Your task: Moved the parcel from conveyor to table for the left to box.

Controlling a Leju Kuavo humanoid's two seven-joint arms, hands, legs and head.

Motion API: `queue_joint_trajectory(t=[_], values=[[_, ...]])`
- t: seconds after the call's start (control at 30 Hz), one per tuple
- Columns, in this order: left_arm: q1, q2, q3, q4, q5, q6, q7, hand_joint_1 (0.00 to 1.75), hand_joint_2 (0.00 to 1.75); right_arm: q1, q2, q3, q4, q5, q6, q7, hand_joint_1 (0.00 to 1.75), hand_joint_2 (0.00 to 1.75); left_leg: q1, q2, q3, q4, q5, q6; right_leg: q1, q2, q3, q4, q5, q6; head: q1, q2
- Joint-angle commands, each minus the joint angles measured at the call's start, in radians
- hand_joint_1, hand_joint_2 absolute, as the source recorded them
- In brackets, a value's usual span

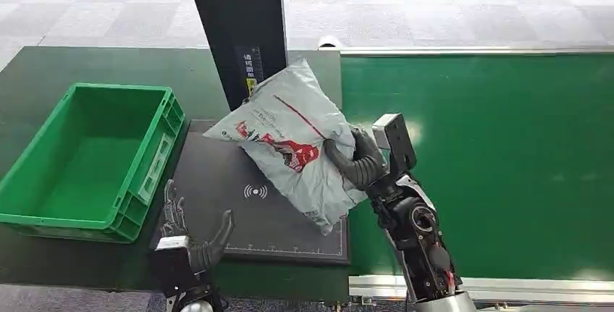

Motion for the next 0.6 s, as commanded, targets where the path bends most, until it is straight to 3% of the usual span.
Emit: queue_joint_trajectory(t=[0.03,0.33,0.43,0.6], values=[[-0.005,-0.026,-0.044,0.042,0.011,-0.001,0.002,0.0,1.75,-0.08,-0.013,-0.016,0.219,-0.009,0.01,-0.011,1.75,1.75,-0.001,0.002,0.002,-0.001,-0.001,0.002,0.0,-0.001,0.003,-0.001,0.0,-0.001,0.0,0.0],[0.013,-0.046,-0.049,0.037,-0.014,-0.001,0.002,0.0,1.75,-0.077,-0.009,-0.008,0.238,-0.025,0.051,-0.002,1.75,1.75,-0.001,0.002,0.001,0.0,0.0,0.001,0.0,-0.001,0.001,-0.001,0.0,-0.001,-0.001,0.0],[0.014,-0.04,-0.066,0.037,-0.004,-0.001,0.002,0.0,1.75,-0.096,-0.004,0.034,0.304,-0.016,0.108,-0.005,1.75,1.75,0.0,0.002,0.002,0.0,0.0,0.002,0.0,-0.002,0.003,-0.002,0.0,-0.001,-0.001,0.0],[-0.001,-0.059,-0.054,0.058,-0.021,-0.001,0.002,0.0,1.75,-0.144,0.02,0.08,0.421,0.017,0.111,-0.012,1.75,1.75,0.0,0.003,0.001,0.0,0.0,0.001,0.0,0.001,0.0,0.0,0.0,0.0,-0.001,0.0]])
